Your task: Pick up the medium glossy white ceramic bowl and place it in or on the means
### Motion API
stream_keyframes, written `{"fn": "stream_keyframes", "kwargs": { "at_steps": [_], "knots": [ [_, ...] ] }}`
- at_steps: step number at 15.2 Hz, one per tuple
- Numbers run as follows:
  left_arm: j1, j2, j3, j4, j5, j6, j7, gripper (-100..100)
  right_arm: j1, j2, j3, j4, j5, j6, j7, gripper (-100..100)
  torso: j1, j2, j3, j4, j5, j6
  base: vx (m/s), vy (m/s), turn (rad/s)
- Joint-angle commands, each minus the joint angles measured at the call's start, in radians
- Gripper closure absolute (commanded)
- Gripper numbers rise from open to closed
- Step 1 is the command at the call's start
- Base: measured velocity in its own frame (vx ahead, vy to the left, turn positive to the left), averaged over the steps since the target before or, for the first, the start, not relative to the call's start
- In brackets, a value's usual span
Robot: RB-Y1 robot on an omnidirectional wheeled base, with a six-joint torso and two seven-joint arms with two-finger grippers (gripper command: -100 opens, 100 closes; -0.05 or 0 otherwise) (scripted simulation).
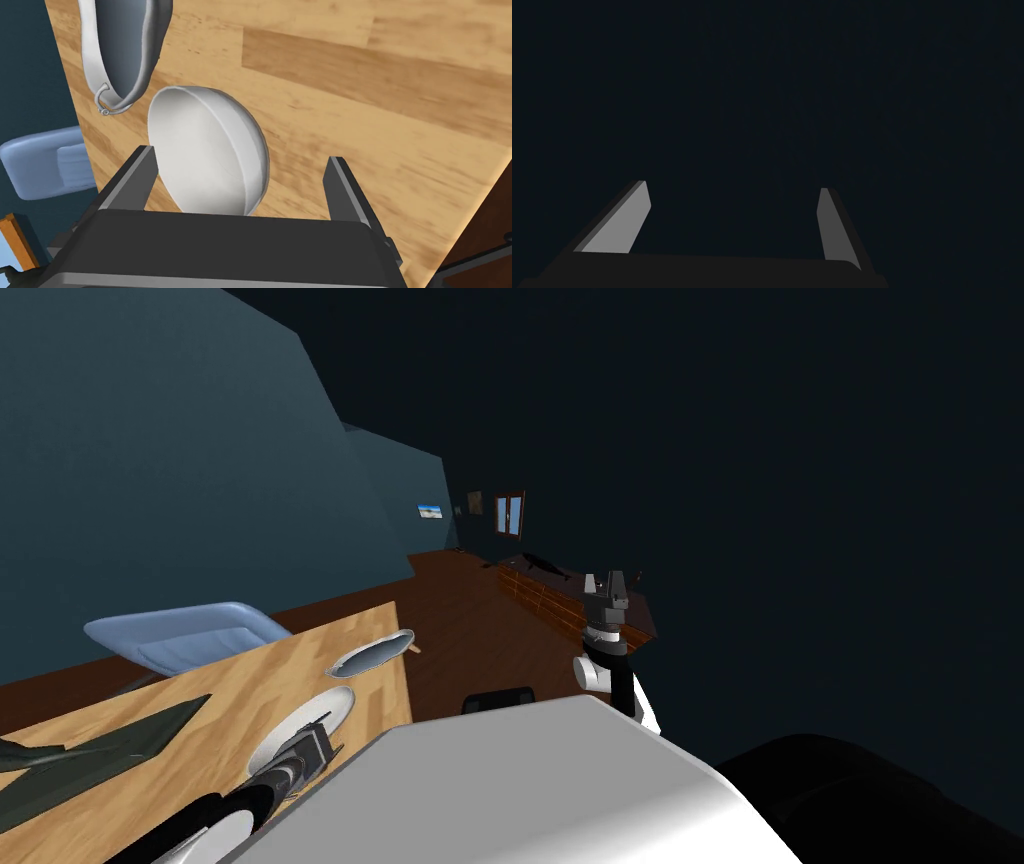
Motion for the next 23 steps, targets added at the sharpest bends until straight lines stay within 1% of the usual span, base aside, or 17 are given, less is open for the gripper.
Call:
{"fn": "stream_keyframes", "kwargs": {
  "at_steps": [1, 2, 4, 5, 6, 7, 8, 11, 12, 14, 16, 17, 18, 20, 21, 22, 23],
  "knots": [
    [0.008, 0.009, 0.016, 0.03, 0.023, 0.03, -0.004, -100, 0.0, 0.0, 0.0, 0.0, 0.0, 0.0, 0.0, 0, 0.0, 0.0, 0.0, 0.0, 0.0, 0.0, 0.091, 0.035, -0.126],
    [0.023, 0.011, 0.034, 0.055, 0.04, 0.063, -0.006, -100, 0.0, 0.0, 0.0, 0.0, 0.0, 0.0, 0.0, 0, 0.0, 0.0, 0.0, 0.0, 0.0, 0.0, 0.099, 0.042, -0.14],
    [0.023, 0.011, 0.034, 0.055, 0.04, 0.064, -0.006, -100, 0.0, 0.0, 0.0, 0.0, 0.0, 0.0, 0.0, 0, 0.001, -0.001, -0.001, 0.0, 0.0, 0.0, 0.077, 0.039, -0.085],
    [0.037, 0.013, 0.05, 0.079, 0.056, 0.095, -0.007, -100, 0.0, 0.0, 0.0, 0.0, 0.0, 0.0, 0.0, 0, 0.001, 0.0, 0.0, 0.0, 0.0, 0.0, 0.065, 0.041, -0.087],
    [0.037, 0.013, 0.05, 0.079, 0.056, 0.095, -0.007, -100, 0.0, 0.0, 0.0, 0.0, 0.0, 0.0, 0.0, 0, 0.001, 0.0, 0.0, 0.0, 0.0, 0.0, 0.068, 0.049, -0.105],
    [0.05, 0.015, 0.065, 0.102, 0.071, 0.125, -0.009, -100, 0.0, 0.0, 0.0, 0.0, 0.0, 0.0, 0.0, 0, 0.001, 0.0, 0.0, 0.0, 0.0, 0.0, 0.081, 0.043, -0.145],
    [0.05, 0.015, 0.065, 0.102, 0.071, 0.125, -0.009, -100, 0.0, 0.0, 0.0, 0.0, 0.0, 0.0, 0.0, 0, 0.001, 0.0, 0.0, 0.0, 0.0, 0.0, 0.084, 0.044, -0.107],
    [0.086, 0.026, 0.102, 0.164, 0.107, 0.199, -0.014, -100, 0.0, 0.0, 0.0, 0.0, 0.0, 0.0, 0.0, 0, 0.003, -0.002, -0.001, 0.0, 0.0, 0.0, 0.111, 0.075, -0.156],
    [0.086, 0.026, 0.102, 0.164, 0.107, 0.199, -0.014, -100, 0.0, 0.0, 0.0, 0.0, 0.0, 0.0, 0.0, 0, 0.004, -0.003, -0.002, -0.001, 0.001, 0.0, 0.112, 0.092, -0.089],
    [0.105, 0.035, 0.121, 0.196, 0.124, 0.235, -0.016, -100, 0.0, 0.0, 0.0, 0.0, 0.0, 0.0, 0.0, 0, 0.004, -0.002, -0.001, 0.0, 0.001, 0.0, 0.084, 0.083, -0.071],
    [0.118, 0.044, 0.132, 0.218, 0.135, 0.258, -0.018, -100, 0.0, 0.0, 0.0, 0.0, 0.0, 0.0, 0.0, 0, 0.004, -0.002, -0.001, 0.0, 0.001, 0.0, 0.089, 0.086, -0.104],
    [0.1, 0.045, 0.125, 0.212, 0.126, 0.246, -0.012, -100, 0.0, 0.0, 0.0, 0.0, 0.0, 0.0, 0.0, 0, 0.004, -0.001, -0.001, 0.0, 0.001, 0.0, 0.041, 0.052, -0.036],
    [0.081, 0.043, 0.117, 0.247, 0.118, 0.228, -0.018, -100, 0.0, 0.0, 0.0, 0.0, 0.0, 0.0, 0.0, 0, 0.002, 0.0, 0.0, 0.0, 0.001, 0.0, 0.009, 0.031, -0.006],
    [0.061, 0.038, 0.106, 0.275, 0.105, 0.207, -0.02, -100, 0.0, 0.0, 0.0, 0.0, 0.0, 0.0, 0.0, 0, 0.0, 0.004, 0.002, 0.001, 0.0, 0.0, -0.017, 0.023, -0.009],
    [0.068, 0.044, 0.112, 0.262, 0.111, 0.223, -0.017, -100, 0.0, 0.0, 0.0, 0.0, 0.0, 0.0, 0.0, 0, -0.001, 0.005, 0.003, 0.001, 0.0, 0.0, -0.014, 0.014, -0.006],
    [0.065, 0.044, 0.111, 0.266, 0.11, 0.219, -0.017, 100, 0.0, 0.0, 0.0, 0.0, 0.0, 0.0, 0.0, 0, -0.002, 0.005, 0.003, 0.001, 0.0, 0.0, -0.004, 0.006, -0.002],
    [0.065, 0.044, 0.111, 0.266, 0.11, 0.219, -0.017, 100, 0.0, 0.0, 0.0, 0.0, 0.0, 0.0, 0.0, 0, -0.002, 0.005, 0.003, 0.001, 0.0, 0.0, 0.0, 0.0, 0.0]
  ]
}}
